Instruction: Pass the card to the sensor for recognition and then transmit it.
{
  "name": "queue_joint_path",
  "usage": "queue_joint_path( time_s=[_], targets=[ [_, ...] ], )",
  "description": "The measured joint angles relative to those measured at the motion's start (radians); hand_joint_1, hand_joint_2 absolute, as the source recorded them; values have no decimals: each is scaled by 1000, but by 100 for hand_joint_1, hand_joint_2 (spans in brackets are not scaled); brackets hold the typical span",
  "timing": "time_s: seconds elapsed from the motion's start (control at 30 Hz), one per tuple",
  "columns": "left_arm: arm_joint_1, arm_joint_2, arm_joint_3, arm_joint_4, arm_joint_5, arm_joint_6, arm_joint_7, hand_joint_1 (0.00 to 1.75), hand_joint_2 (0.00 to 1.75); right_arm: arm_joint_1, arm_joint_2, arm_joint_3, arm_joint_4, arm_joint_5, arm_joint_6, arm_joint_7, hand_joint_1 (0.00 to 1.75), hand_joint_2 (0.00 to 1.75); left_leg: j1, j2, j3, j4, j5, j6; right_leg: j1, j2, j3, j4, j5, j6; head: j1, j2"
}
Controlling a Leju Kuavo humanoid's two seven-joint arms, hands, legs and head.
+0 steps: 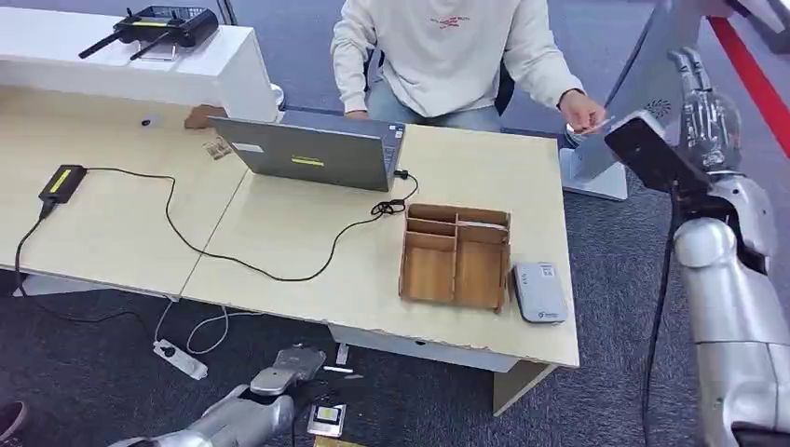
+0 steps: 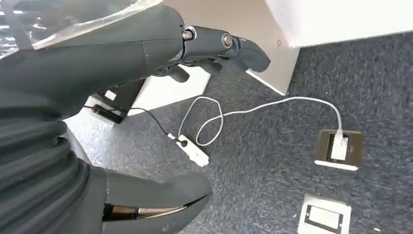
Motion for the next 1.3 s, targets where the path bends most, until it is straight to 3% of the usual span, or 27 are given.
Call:
queue_joint_path(
  time_s=[0.13, 0.47, 0.83, 1.3],
  targets=[
    [-6, -2, 0, 0, 9, 1, 12, 0, 175, -59, 18, 7, 79, 2, -4, -1, 0, 175, 1, 0, 0, 0, 0, 0, 1, 0, 0, 1, 0, 0, 0, 0],
    [-4, -2, -1, 0, 6, 19, 33, 0, 175, -122, 84, 75, 235, 163, -88, -5, 0, 175, 1, 0, 0, 0, 0, 0, 1, 0, 0, 1, 0, 0, 0, 0],
    [30, -2, 0, 0, 43, 46, 68, 0, 175, -158, 176, 127, 354, 174, -85, -38, 0, 175, 1, 0, 0, 0, 0, 0, 1, 0, 0, 1, 0, 0, 0, 0],
    [46, 17, 11, 0, 108, 42, 47, 0, 175, -235, 301, 159, 461, 180, -42, -49, 0, 175, 1, 1, 0, 0, 0, 0, 1, 0, 0, 2, 0, 0, 0, 0]
  ],
)
